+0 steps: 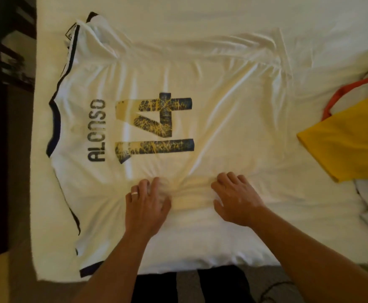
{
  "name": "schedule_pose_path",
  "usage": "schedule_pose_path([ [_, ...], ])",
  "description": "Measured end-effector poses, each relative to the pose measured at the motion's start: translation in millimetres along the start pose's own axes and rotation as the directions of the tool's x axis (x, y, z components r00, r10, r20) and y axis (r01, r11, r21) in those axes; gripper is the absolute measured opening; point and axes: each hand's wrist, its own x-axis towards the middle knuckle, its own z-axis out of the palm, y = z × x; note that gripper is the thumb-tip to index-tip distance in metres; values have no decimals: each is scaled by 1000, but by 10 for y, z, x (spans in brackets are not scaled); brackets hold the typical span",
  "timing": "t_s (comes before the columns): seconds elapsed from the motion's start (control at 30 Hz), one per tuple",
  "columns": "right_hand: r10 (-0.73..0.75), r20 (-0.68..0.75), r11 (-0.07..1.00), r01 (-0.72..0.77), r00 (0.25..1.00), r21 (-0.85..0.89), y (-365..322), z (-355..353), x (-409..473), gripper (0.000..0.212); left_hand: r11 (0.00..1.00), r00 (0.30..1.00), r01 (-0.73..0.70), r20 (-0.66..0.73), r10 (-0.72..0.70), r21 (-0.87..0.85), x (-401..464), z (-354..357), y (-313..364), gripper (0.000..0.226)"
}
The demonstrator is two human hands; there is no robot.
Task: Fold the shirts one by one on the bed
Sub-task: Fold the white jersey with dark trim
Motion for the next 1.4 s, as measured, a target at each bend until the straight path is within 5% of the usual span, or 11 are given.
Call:
schedule_pose_path([
  [0.2, 226, 257, 973, -208, 940, -96, -188, -115, -213, 38, 997, 968, 29, 252, -8, -78, -171, -110, -348, 51],
  [0.33, 150, 141, 970, -118, 979, -215, -261, -1, -227, 41, 994, 968, -94, 226, 105, -60, -178, -118, -469, 60],
  [0.6, 314, -44, 893, -311, 948, -324, -319, 68, -234, 39, 974, 960, -207, 211, 184, 92, -222, -158, -635, 55],
  [0.9, 475, -18, 809, -445, 880, -384, -48, 79, -336, 35, 955, 955, -284, 116, 273, 88, -229, -72, -737, 39],
  [1.13, 439, 35, 860, -409, 898, -307, 242, -108, -290, 28, 993, 960, -119, 255, 116, -6, -173, -149, -655, 36],
  [1.4, 414, 384, 910, -362, 825, -203, 446, -439, -290, 31, 1000, 897, 2, 442, -6, 8, -31, -375, -580, 19],
])
